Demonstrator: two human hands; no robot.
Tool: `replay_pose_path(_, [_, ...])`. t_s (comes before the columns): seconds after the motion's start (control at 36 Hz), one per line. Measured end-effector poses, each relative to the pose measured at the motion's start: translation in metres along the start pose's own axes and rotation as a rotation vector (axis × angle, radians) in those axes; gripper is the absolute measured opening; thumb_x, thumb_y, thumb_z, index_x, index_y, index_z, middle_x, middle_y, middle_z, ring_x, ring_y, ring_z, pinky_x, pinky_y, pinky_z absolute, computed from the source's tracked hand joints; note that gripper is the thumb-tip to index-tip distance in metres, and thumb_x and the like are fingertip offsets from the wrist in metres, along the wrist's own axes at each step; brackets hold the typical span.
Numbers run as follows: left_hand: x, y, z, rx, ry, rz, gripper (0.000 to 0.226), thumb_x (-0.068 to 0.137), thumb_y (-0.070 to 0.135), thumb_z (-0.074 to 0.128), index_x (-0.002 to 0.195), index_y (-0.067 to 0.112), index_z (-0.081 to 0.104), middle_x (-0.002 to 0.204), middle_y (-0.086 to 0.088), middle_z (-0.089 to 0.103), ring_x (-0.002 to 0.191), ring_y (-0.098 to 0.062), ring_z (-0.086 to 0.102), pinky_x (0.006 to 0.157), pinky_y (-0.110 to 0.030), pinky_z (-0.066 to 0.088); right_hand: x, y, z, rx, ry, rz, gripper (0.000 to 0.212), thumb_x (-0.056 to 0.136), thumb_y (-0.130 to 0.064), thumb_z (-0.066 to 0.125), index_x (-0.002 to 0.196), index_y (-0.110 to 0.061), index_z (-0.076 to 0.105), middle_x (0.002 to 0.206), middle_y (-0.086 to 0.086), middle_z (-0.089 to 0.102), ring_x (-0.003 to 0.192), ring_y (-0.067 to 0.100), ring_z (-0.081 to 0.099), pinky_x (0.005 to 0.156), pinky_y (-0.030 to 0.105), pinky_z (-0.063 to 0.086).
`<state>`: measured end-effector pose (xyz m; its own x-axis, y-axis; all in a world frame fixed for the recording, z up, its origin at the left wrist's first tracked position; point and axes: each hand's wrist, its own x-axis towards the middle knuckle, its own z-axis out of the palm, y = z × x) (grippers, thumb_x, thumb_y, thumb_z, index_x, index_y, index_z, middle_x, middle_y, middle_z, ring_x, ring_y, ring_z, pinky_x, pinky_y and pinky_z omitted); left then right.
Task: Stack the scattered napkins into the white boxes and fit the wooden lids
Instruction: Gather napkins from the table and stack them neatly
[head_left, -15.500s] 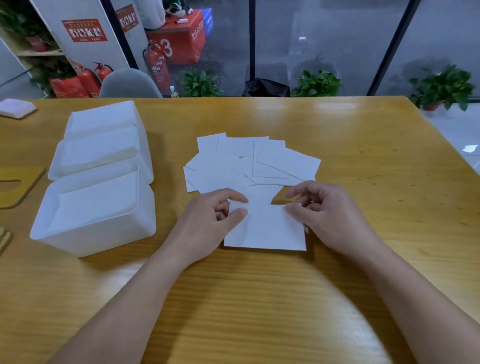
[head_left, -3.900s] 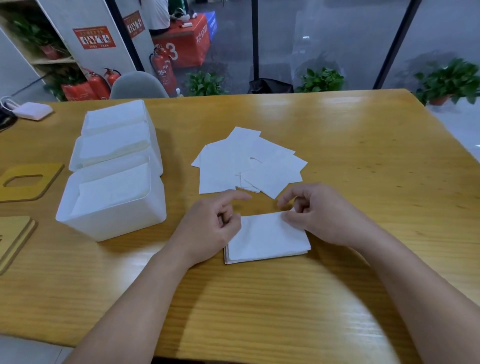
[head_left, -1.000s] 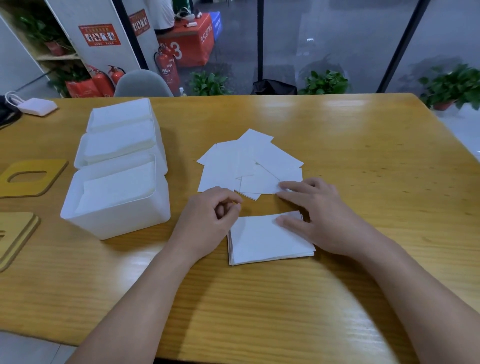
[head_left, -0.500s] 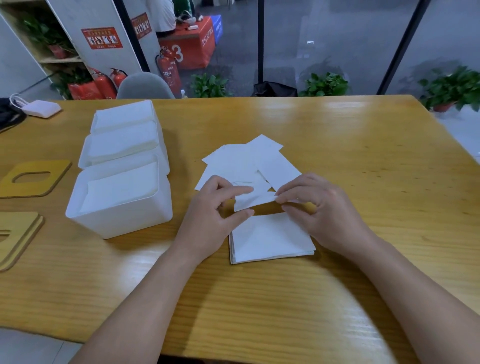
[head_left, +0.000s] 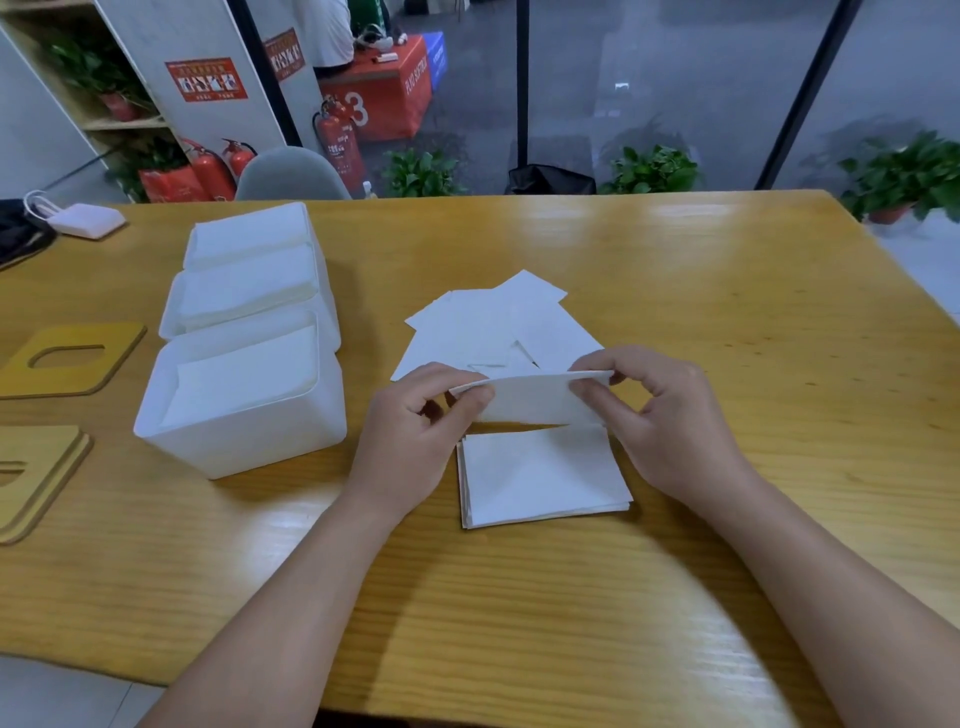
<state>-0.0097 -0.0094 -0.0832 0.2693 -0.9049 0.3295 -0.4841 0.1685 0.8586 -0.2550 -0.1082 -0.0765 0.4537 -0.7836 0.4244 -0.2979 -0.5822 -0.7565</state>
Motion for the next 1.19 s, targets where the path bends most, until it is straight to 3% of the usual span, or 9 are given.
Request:
replay_pose_path(0.14, [0.001, 0.005, -0.005, -0.229, -0.076, -0.071, 0.010, 0.102, 0.021, 0.076, 0.100, 0.014, 0.084, 0.086, -0.013, 0.073, 0.081, -0.026, 0.062, 0.076, -0.041, 0.049, 0.002, -0.006, -0.004, 0.270, 0.003, 0.095, 0.010, 0.104, -0.018, 0.073, 0.100, -0.010, 0.078, 0.087, 0.011, 0.072, 0.077, 0.037, 0.060, 0.068, 0.052, 0.048])
replay_pose_path(0.19, [0.001, 0.008, -0.007, -0.258, -0.123, -0.100, 0.013, 0.100, 0.018, 0.079, 0.112, 0.021, 0.084, 0.077, -0.018, 0.066, 0.075, -0.039, 0.055, 0.078, -0.039, 0.049, 0.004, -0.007, -0.006, 0.327, -0.055, 0.154, 0.009, 0.103, -0.017, 0.074, 0.111, -0.016, 0.077, 0.075, 0.020, 0.060, 0.067, 0.039, 0.049, 0.058, 0.046, 0.039])
replay_pose_path(0.25, [0.000, 0.007, -0.009, -0.224, -0.182, -0.125, 0.031, 0.101, 0.018, 0.078, 0.127, 0.032, 0.079, 0.064, -0.016, 0.045, 0.068, -0.043, 0.039, 0.071, -0.036, 0.041, 0.006, -0.004, -0.010, 0.284, -0.168, 0.245, 0.022, 0.100, -0.016, 0.076, 0.119, -0.027, 0.073, 0.067, 0.011, 0.046, 0.059, 0.027, 0.040, 0.056, 0.034, 0.032])
replay_pose_path(0.36, [-0.002, 0.006, -0.011, -0.073, -0.256, -0.122, 0.048, 0.102, 0.017, 0.076, 0.141, 0.043, 0.067, 0.058, -0.006, 0.036, 0.057, -0.018, 0.034, 0.062, -0.025, 0.036, 0.006, 0.004, -0.014, 0.167, -0.397, 0.363, 0.028, 0.097, -0.019, 0.080, 0.121, -0.032, 0.071, 0.064, 0.004, 0.047, 0.055, 0.021, 0.046, 0.057, 0.031, 0.035])
replay_pose_path(0.67, [-0.006, 0.010, -0.008, 0.115, -0.341, -0.081, 0.046, 0.101, 0.015, 0.074, 0.135, 0.044, 0.068, 0.058, 0.006, 0.036, 0.057, -0.010, 0.038, 0.068, -0.012, 0.040, 0.006, 0.005, -0.017, 0.035, -0.464, 0.315, 0.028, 0.093, -0.021, 0.084, 0.115, -0.035, 0.074, 0.065, -0.013, 0.047, 0.059, 0.010, 0.042, 0.057, 0.019, 0.035])
replay_pose_path(0.83, [-0.005, 0.009, -0.010, 0.136, -0.324, -0.072, 0.033, 0.099, 0.020, 0.077, 0.125, 0.041, 0.073, 0.055, 0.009, 0.039, 0.055, -0.009, 0.040, 0.065, -0.012, 0.038, 0.005, 0.014, -0.012, -0.120, -0.282, 0.224, 0.019, 0.090, -0.037, 0.086, 0.107, -0.038, 0.077, 0.088, -0.014, 0.065, 0.069, 0.008, 0.055, 0.067, 0.028, 0.048])
replay_pose_path(0.92, [-0.005, 0.007, -0.009, 0.156, -0.264, -0.059, 0.022, 0.097, 0.033, 0.082, 0.117, 0.040, 0.076, 0.054, 0.006, 0.042, 0.055, -0.010, 0.043, 0.064, -0.019, 0.041, 0.005, 0.018, -0.009, -0.202, -0.239, 0.170, 0.025, 0.091, -0.048, 0.082, 0.114, -0.038, 0.077, 0.117, -0.020, 0.062, 0.100, 0.006, 0.061, 0.081, 0.025, 0.049])
replay_pose_path(1.0, [-0.003, 0.005, -0.007, 0.202, -0.144, -0.042, 0.009, 0.096, 0.042, 0.081, 0.104, 0.039, 0.079, 0.057, 0.000, 0.046, 0.056, -0.019, 0.047, 0.063, -0.038, 0.049, 0.004, 0.022, -0.007, -0.304, -0.294, 0.109, 0.040, 0.092, -0.060, 0.075, 0.127, -0.039, 0.075, 0.149, -0.024, 0.051, 0.138, 0.005, 0.041, 0.109, 0.030, 0.041])
replay_pose_path(1.19, [0.001, 0.001, -0.007, 0.168, -0.063, -0.037, 0.014, 0.103, 0.036, 0.074, 0.091, 0.034, 0.081, 0.076, 0.001, 0.064, 0.074, -0.020, 0.058, 0.068, -0.030, 0.048, 0.002, 0.026, 0.003, -0.482, -0.392, 0.069, 0.072, 0.093, -0.083, 0.051, 0.150, -0.040, 0.059, 0.168, -0.024, 0.036, 0.146, 0.013, 0.031, 0.119, 0.044, 0.026])
